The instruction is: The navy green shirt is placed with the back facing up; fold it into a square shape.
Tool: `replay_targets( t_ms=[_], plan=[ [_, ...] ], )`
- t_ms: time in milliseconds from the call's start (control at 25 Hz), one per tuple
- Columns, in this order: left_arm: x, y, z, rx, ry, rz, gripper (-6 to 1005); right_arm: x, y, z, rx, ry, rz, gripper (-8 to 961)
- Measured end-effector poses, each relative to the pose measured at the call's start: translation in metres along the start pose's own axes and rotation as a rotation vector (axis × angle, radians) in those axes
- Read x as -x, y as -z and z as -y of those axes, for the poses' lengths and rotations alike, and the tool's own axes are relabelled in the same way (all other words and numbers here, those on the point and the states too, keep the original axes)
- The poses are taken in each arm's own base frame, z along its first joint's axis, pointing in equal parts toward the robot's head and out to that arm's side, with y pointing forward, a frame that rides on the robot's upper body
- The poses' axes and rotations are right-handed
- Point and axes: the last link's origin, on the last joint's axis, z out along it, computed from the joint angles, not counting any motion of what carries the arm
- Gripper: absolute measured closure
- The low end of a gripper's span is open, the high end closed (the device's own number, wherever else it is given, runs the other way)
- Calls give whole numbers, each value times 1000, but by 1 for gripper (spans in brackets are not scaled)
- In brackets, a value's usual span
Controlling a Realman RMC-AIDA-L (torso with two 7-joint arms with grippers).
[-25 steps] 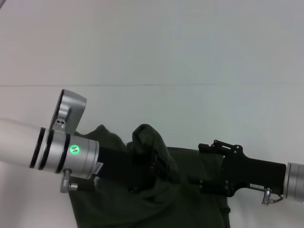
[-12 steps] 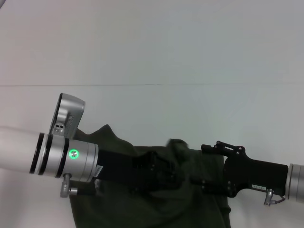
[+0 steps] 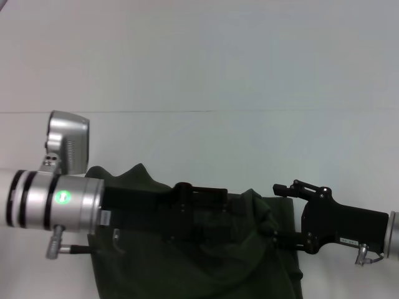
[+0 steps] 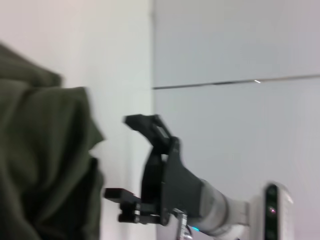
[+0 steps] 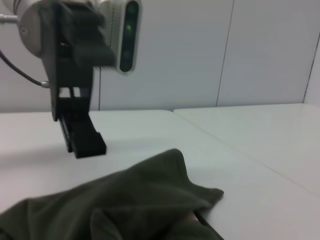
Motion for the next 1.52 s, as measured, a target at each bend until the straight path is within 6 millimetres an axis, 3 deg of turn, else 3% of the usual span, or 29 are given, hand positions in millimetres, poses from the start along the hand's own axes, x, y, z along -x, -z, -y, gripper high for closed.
replay_targets(
  t_ms=[280, 560, 1040, 1200, 1520],
  plan=[
    [13, 42, 0, 61, -258, -38, 258, 25, -9, 8, 69, -192, 28, 83],
    [37, 86, 19, -87, -589, -117, 261, 67, -23, 16, 201, -335, -4, 84],
    [80, 120, 39, -255, -1063, -143, 262, 151, -45, 33, 278, -619, -460, 84],
    [98, 129, 45, -326, -1209, -140, 262, 169, -54, 38, 257, -701, -499, 86],
    [110, 135, 47, -359, -1229, -158, 261, 184, -92, 22, 225, -761, -656, 90]
  ],
)
